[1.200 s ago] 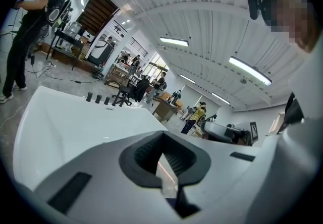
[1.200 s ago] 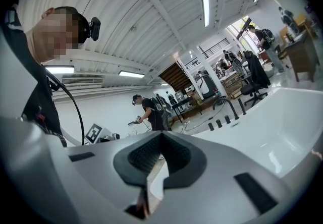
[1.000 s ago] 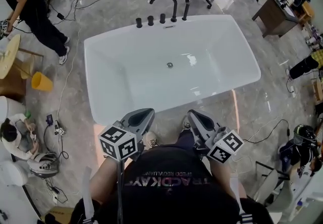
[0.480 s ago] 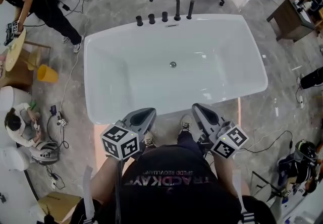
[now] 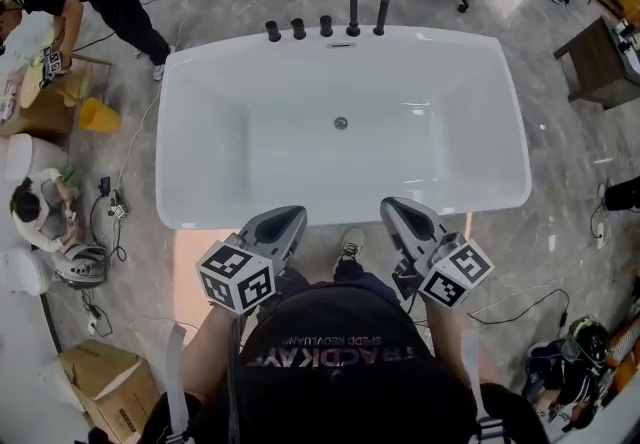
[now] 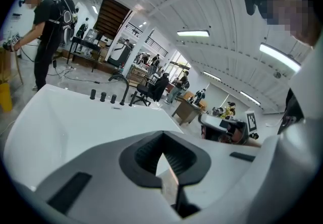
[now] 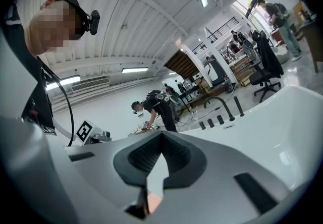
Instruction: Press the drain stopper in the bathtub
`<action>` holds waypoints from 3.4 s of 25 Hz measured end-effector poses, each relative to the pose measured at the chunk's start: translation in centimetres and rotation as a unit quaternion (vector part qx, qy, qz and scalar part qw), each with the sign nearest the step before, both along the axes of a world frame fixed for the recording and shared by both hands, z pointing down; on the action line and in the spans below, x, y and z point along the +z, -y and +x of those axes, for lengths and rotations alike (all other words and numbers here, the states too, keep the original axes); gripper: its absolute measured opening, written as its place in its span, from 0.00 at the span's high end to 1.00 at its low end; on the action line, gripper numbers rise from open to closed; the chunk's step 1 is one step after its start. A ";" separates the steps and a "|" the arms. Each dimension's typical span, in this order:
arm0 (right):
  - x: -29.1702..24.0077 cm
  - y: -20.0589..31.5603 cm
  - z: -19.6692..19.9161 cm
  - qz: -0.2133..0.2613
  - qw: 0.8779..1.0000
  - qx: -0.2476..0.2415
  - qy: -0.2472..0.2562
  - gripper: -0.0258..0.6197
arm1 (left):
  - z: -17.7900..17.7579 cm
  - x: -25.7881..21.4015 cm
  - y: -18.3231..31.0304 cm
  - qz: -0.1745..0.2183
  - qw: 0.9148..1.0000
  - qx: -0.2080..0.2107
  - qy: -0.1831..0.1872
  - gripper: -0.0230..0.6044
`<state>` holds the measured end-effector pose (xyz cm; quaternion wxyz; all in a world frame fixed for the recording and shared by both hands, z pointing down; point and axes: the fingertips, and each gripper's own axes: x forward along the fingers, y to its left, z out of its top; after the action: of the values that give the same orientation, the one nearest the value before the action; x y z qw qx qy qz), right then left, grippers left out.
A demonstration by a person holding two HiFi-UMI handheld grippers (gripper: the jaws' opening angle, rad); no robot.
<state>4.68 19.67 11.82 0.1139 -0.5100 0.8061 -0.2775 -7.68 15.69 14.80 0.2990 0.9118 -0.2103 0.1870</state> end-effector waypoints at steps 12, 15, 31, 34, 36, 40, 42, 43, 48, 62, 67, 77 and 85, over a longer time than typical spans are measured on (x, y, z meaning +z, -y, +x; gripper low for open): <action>1.2 0.7 1.9 -0.011 1.000 0.003 0.007 0.94 | 0.1 0.7 0.0 -0.005 1.000 -0.024 -0.003 0.96; 0.9 1.8 2.0 -0.013 1.000 0.012 0.001 0.94 | 0.0 0.6 1.1 -0.009 1.000 -0.019 -0.009 0.96; 1.4 6.6 -0.8 -0.049 0.996 0.069 -0.034 0.94 | -4.2 2.6 6.4 -0.027 0.999 0.019 -0.022 0.96; 1.8 7.3 -0.2 -0.054 0.996 0.063 -0.042 0.94 | -4.2 2.6 6.9 -0.032 0.999 0.008 -0.024 0.96; 2.0 8.1 0.6 -0.053 0.996 0.055 -0.048 0.94 | -4.0 2.8 7.3 -0.030 0.999 0.001 -0.017 0.96; 3.1 9.7 2.2 -0.057 0.995 0.028 -0.072 0.94 | -3.2 3.6 8.3 -0.029 0.999 -0.026 -0.004 0.96; 4.2 10.5 3.1 -0.065 0.995 0.012 -0.081 0.94 | -3.1 4.0 9.0 -0.034 0.998 -0.052 -0.003 0.96; 4.9 10.9 3.5 -0.069 0.994 0.004 -0.084 0.94 | -3.0 4.3 9.2 -0.038 0.997 -0.064 -0.002 0.96; 9.3 13.0 5.5 -0.091 0.990 -0.038 -0.104 0.94 | -2.4 7.1 9.7 -0.053 0.993 -0.100 0.017 0.96; 26.5 20.2 7.3 -0.150 0.974 -0.110 -0.130 0.94 | 4.4 17.2 12.5 -0.021 0.998 -0.045 0.034 0.96; 32.3 22.0 6.4 -0.174 0.968 -0.115 -0.142 0.94 | 4.7 21.3 12.8 0.009 0.999 0.008 0.052 0.96; 45.5 26.3 6.6 -0.242 0.946 -0.113 -0.182 0.94 | 5.2 28.6 14.3 0.028 0.997 0.047 0.049 0.96; 57.1 29.5 7.3 -0.296 0.923 -0.111 -0.218 0.94 | 5.0 33.2 15.0 0.021 0.997 0.056 0.039 0.96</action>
<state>12.01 -9.79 68.90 -0.2524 -0.4754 0.7436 -0.3967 -2.71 0.72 48.02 0.2607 0.9202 -0.1738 0.2348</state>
